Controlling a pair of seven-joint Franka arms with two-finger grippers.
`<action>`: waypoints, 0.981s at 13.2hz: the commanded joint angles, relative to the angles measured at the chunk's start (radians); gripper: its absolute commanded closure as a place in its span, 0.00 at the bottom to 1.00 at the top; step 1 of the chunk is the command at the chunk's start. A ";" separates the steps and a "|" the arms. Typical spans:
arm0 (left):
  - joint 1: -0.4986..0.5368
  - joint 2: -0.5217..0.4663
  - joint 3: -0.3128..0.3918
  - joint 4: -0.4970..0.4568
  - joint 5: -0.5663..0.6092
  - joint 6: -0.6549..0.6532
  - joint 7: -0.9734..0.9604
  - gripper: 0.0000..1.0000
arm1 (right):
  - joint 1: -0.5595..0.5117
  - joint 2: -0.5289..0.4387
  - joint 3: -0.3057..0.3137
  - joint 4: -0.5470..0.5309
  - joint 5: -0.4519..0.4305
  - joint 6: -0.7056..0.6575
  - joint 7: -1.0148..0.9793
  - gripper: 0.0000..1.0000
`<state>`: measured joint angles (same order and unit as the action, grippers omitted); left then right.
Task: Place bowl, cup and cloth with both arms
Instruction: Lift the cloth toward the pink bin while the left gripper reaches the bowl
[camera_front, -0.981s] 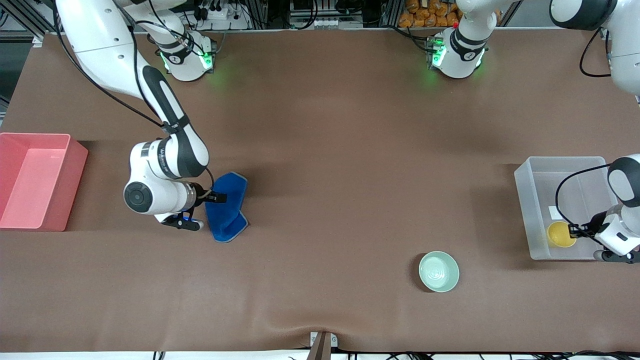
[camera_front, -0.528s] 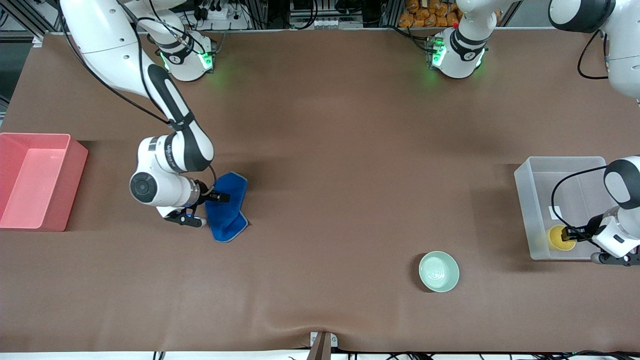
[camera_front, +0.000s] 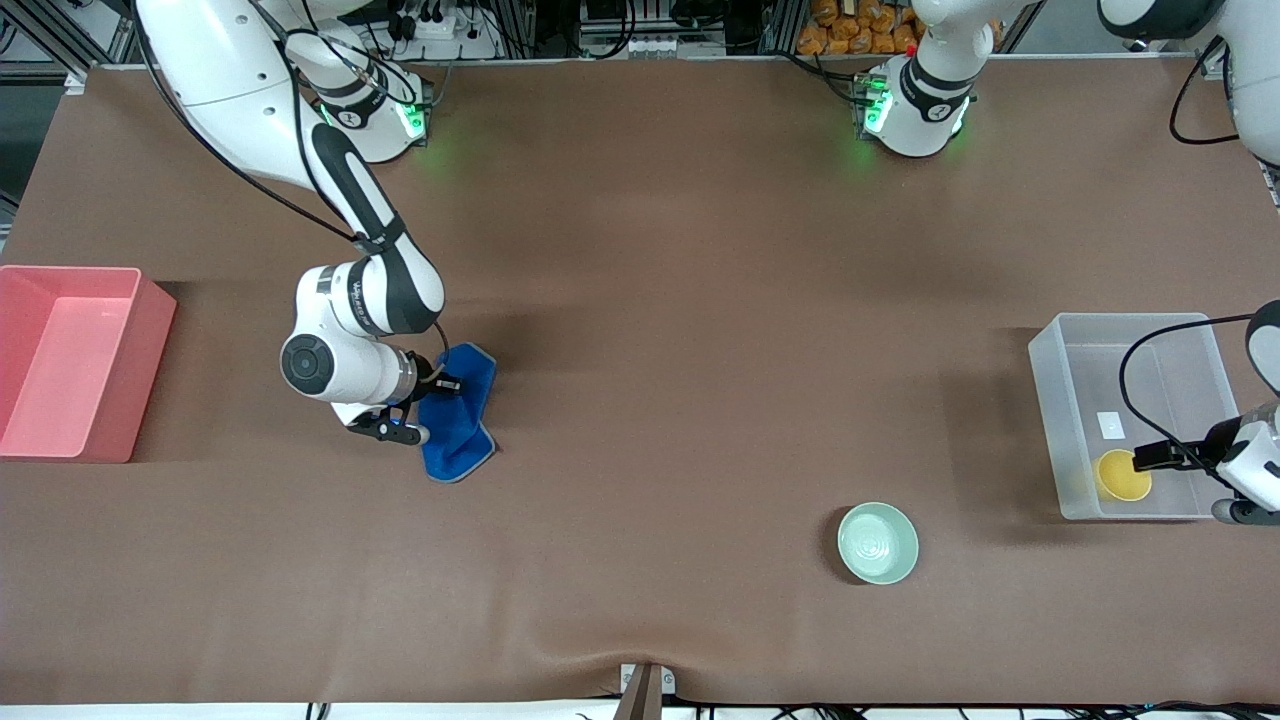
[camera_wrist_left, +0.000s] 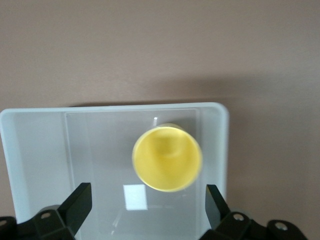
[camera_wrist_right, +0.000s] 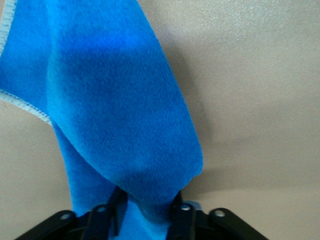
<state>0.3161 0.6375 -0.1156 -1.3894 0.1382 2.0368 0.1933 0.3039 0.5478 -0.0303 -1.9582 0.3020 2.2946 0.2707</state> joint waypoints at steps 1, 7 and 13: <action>-0.078 -0.027 -0.007 0.009 -0.008 -0.032 -0.165 0.00 | 0.014 -0.045 -0.008 -0.041 0.025 0.008 0.005 1.00; -0.178 0.037 -0.009 0.061 -0.156 0.003 -0.319 0.00 | 0.015 -0.118 -0.011 -0.036 0.016 0.006 0.002 1.00; -0.282 0.129 -0.007 0.063 -0.178 0.230 -0.572 0.06 | 0.006 -0.273 -0.013 -0.033 -0.055 -0.091 -0.004 1.00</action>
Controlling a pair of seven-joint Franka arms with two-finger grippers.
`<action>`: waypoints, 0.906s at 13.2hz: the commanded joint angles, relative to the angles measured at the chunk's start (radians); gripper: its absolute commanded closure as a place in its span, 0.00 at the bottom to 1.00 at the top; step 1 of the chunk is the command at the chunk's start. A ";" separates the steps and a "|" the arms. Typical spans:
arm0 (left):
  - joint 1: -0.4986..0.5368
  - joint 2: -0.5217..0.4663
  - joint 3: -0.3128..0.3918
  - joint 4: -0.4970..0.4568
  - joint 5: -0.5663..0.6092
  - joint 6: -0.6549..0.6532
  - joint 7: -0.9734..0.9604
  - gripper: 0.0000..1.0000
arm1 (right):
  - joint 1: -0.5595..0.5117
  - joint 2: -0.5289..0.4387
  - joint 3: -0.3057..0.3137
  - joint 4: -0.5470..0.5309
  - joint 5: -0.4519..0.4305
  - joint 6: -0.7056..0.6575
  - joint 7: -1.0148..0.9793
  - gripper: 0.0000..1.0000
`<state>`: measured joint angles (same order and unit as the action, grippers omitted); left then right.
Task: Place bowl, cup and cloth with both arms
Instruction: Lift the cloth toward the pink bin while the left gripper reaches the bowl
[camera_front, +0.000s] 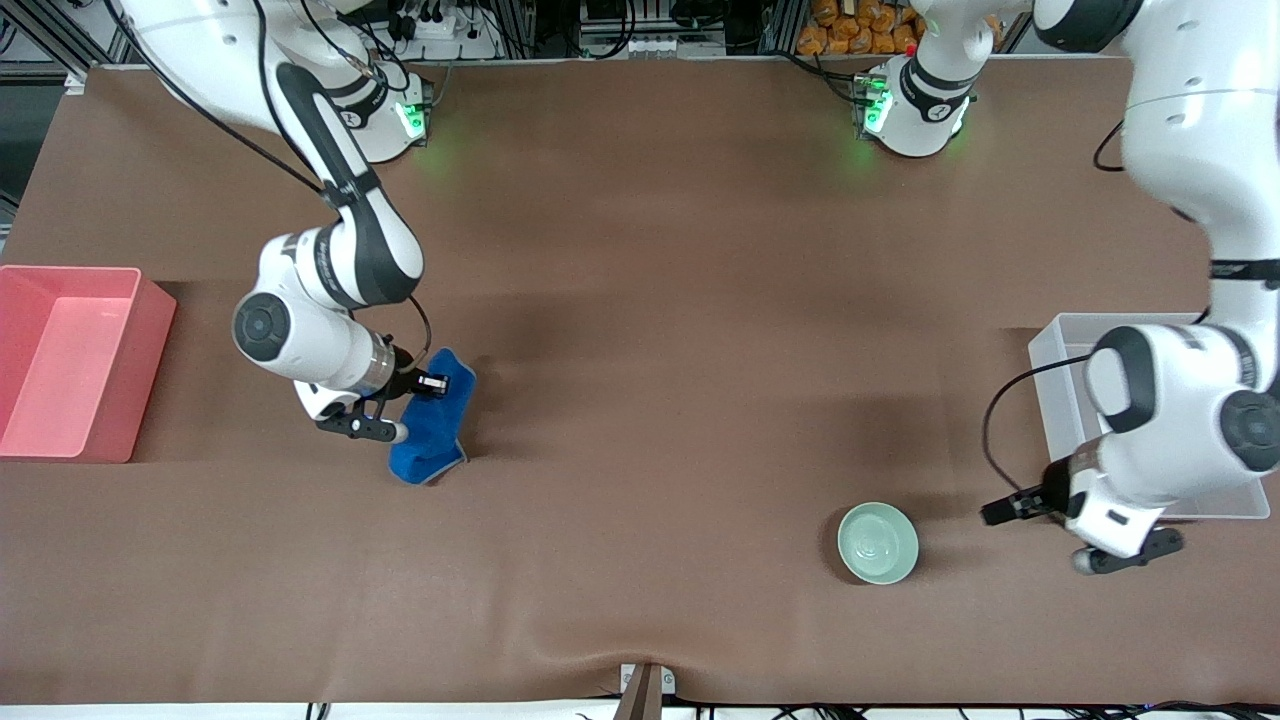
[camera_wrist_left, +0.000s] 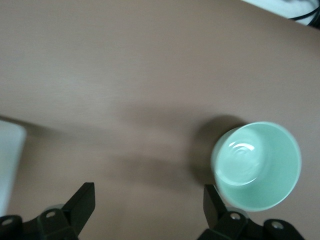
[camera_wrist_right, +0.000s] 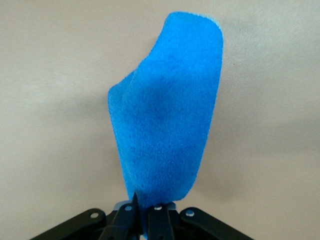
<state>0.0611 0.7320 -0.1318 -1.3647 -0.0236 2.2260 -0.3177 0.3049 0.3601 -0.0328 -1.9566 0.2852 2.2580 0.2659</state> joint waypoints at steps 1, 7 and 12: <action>-0.030 0.047 0.009 0.038 -0.015 0.066 -0.079 0.07 | 0.003 -0.113 -0.012 -0.033 -0.063 -0.087 0.001 1.00; -0.064 0.113 0.009 0.036 -0.015 0.130 -0.127 0.13 | -0.061 -0.278 -0.013 -0.028 -0.208 -0.312 -0.014 1.00; -0.075 0.145 0.009 0.036 -0.015 0.184 -0.175 0.26 | -0.211 -0.317 -0.015 0.065 -0.235 -0.552 -0.222 1.00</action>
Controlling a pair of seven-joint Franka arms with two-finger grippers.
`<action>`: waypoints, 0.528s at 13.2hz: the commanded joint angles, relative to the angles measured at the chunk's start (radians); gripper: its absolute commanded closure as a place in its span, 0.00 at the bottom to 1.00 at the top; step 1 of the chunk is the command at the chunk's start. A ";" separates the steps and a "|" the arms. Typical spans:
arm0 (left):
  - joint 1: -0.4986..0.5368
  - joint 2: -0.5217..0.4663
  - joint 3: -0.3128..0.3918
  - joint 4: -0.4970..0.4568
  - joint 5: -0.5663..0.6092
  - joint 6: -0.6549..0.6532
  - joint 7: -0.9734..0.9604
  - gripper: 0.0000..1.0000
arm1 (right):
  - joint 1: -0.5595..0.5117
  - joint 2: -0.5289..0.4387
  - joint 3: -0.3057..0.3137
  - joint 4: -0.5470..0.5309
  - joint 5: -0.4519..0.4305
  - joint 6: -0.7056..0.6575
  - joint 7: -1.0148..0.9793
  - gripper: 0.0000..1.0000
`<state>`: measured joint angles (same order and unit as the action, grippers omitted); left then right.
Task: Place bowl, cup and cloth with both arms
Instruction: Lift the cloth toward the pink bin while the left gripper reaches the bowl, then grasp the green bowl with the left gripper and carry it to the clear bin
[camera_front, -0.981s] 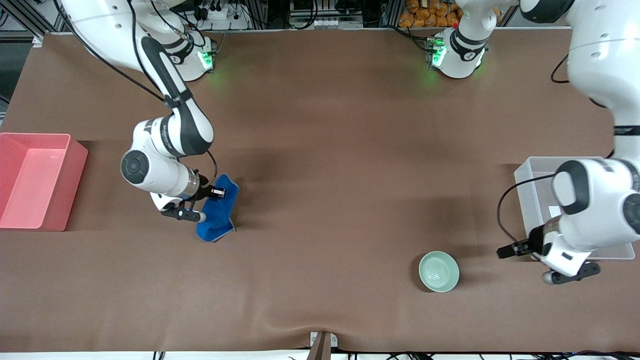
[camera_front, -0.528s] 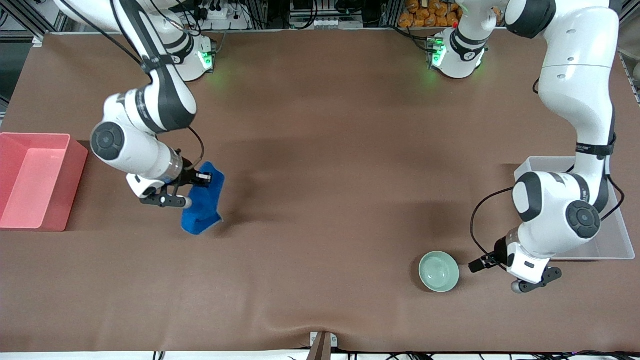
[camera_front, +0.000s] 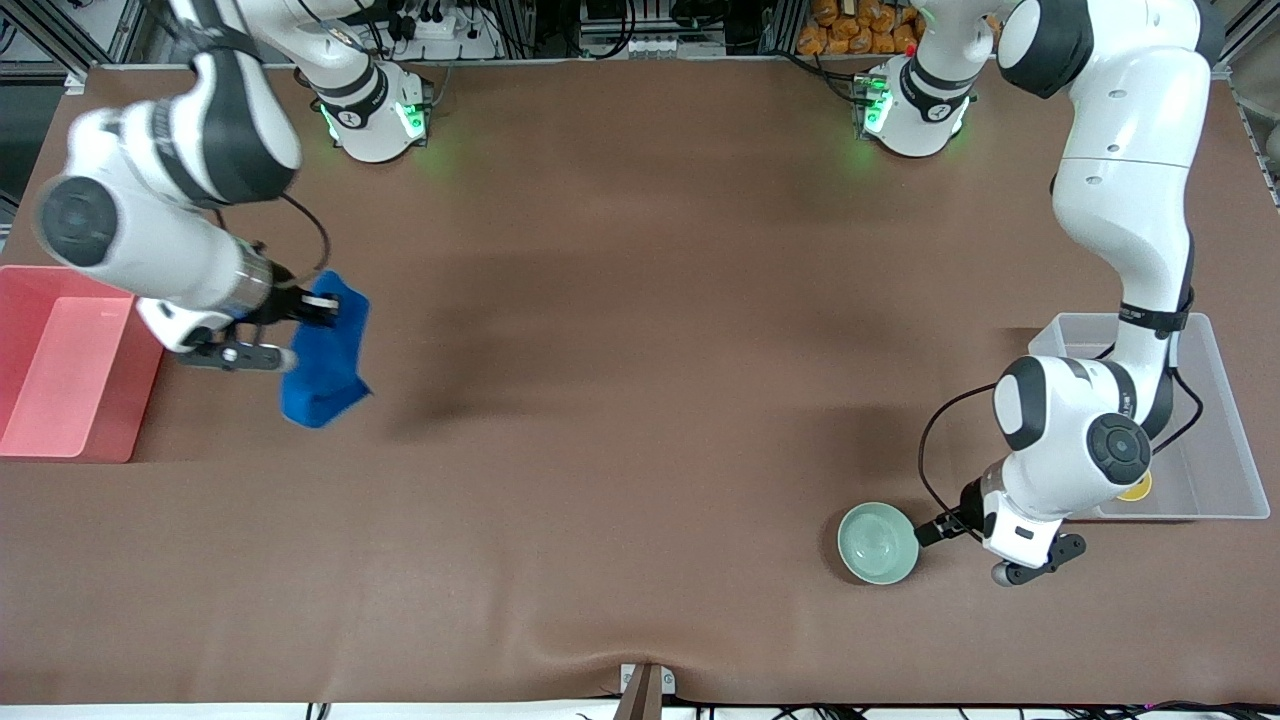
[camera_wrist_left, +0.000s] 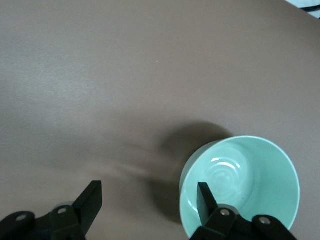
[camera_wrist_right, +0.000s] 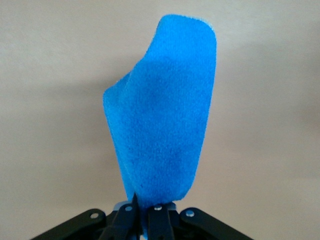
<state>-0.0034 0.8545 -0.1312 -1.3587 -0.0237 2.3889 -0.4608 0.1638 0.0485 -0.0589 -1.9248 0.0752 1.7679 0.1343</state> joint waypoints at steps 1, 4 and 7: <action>-0.012 0.029 0.008 0.030 -0.015 0.029 -0.047 0.32 | -0.116 -0.006 0.011 0.046 -0.034 -0.089 -0.151 1.00; -0.027 0.044 0.008 0.029 -0.015 0.062 -0.094 0.39 | -0.254 -0.001 0.011 0.085 -0.109 -0.143 -0.335 1.00; -0.033 0.051 0.008 0.027 -0.015 0.070 -0.099 0.39 | -0.363 0.008 0.013 0.179 -0.208 -0.217 -0.522 1.00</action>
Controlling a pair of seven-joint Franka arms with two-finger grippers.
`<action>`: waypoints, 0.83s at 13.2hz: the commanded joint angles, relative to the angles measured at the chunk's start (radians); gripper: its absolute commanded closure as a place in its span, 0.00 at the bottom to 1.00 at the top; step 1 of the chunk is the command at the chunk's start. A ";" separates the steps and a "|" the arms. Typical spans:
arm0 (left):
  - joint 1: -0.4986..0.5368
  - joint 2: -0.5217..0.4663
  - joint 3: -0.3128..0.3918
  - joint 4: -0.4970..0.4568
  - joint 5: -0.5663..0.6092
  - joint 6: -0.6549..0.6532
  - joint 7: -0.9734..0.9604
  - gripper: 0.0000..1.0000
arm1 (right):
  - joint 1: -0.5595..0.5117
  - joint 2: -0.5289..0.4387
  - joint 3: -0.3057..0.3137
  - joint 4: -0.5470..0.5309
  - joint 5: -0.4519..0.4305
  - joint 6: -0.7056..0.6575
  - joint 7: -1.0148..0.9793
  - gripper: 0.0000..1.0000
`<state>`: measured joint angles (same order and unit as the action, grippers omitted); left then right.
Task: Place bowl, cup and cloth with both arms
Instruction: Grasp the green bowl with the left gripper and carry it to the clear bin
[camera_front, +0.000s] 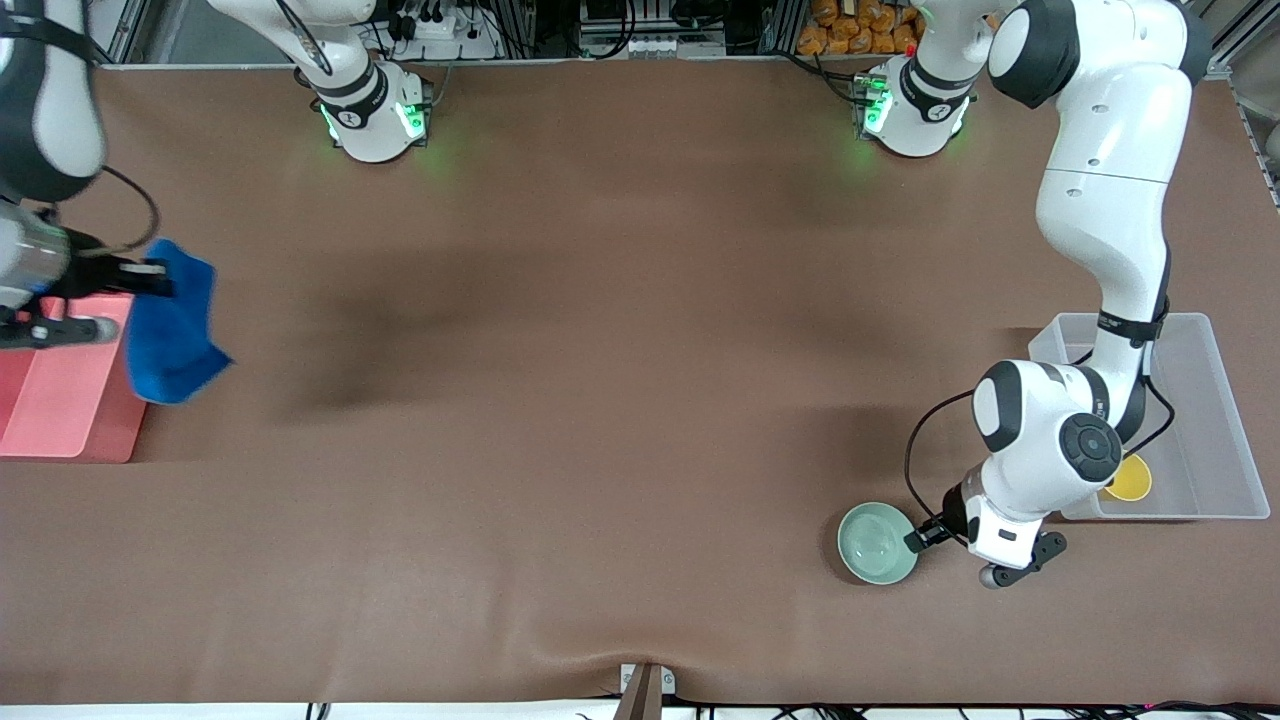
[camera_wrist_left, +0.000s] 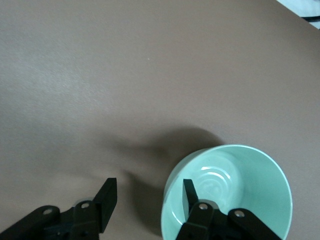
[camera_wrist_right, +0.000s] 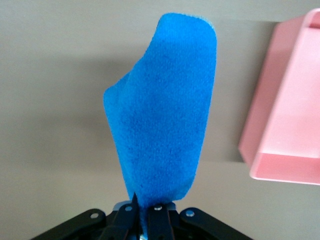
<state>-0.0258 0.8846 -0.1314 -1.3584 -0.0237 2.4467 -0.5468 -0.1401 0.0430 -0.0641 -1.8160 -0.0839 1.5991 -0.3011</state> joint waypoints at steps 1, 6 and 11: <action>-0.011 0.024 0.009 0.027 -0.015 0.012 -0.015 0.46 | -0.097 0.014 0.018 0.079 -0.077 -0.047 -0.148 1.00; -0.014 0.019 0.013 0.025 -0.007 0.011 -0.007 1.00 | -0.217 0.054 0.018 0.126 -0.190 0.008 -0.283 1.00; 0.016 -0.070 0.029 0.028 0.001 -0.179 0.023 1.00 | -0.314 0.158 0.018 0.122 -0.231 0.178 -0.370 1.00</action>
<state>-0.0225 0.8810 -0.1187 -1.3260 -0.0236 2.3852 -0.5464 -0.4027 0.1517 -0.0636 -1.7220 -0.2957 1.7327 -0.6148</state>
